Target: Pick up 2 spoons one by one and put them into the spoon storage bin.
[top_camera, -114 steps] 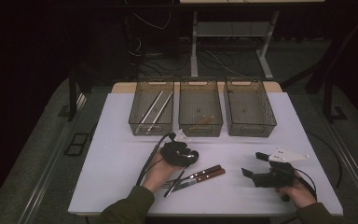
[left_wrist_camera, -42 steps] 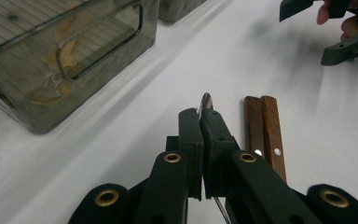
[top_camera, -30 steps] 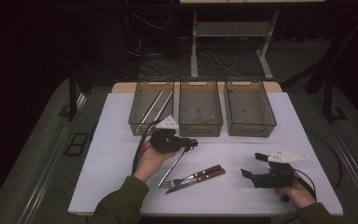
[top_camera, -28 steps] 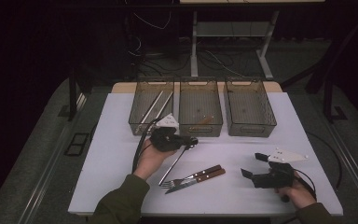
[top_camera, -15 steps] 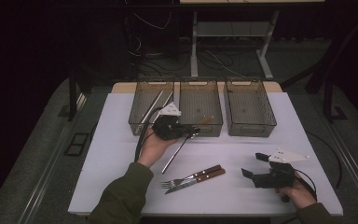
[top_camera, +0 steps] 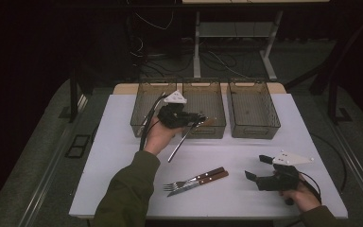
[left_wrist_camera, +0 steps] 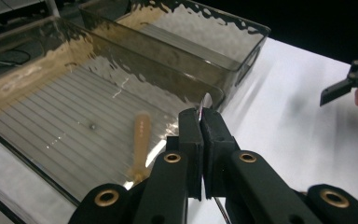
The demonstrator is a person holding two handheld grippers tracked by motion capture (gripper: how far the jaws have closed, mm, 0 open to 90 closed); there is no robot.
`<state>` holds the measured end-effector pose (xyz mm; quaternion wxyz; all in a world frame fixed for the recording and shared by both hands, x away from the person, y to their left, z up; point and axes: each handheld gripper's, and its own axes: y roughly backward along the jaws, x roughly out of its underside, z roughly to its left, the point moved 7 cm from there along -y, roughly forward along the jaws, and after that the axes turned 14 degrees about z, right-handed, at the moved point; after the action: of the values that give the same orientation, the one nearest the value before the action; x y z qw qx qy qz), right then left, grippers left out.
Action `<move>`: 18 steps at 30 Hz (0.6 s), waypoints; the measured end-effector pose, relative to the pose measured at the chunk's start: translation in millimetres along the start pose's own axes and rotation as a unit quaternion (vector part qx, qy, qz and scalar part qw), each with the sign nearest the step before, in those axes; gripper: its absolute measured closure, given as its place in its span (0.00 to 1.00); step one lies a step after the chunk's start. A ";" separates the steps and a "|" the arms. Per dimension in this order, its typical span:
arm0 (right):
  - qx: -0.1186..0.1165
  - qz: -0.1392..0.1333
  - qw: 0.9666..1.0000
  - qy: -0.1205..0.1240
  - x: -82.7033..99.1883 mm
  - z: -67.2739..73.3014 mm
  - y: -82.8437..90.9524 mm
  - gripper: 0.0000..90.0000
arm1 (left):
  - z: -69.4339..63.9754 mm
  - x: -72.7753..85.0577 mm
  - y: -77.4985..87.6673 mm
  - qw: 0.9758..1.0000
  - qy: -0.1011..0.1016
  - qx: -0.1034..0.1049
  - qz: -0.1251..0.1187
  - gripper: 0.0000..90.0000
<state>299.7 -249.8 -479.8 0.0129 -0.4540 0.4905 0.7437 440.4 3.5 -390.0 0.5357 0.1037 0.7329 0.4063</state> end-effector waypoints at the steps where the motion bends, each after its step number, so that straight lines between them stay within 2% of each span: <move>1: 0.000 0.001 1.000 0.002 0.1 0.2 -0.4 0.16 | 1.3 -2.0 0.1 1.000 -0.003 -0.001 0.001 0.97; 11: -0.003 0.006 1.000 0.010 1.6 3.4 -1.7 0.16 | 13.9 -27.1 -3.2 1.000 -0.012 -0.015 -0.003 0.97; 18: -0.005 0.001 1.000 0.011 0.7 3.0 -0.2 0.16 | 23.2 -48.1 -12.8 0.999 -0.019 -0.027 -0.002 0.97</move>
<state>297.4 -247.8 -480.1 0.0045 -0.4614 0.4873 0.7414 483.7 -21.7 -367.6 0.5530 0.0958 0.7116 0.4226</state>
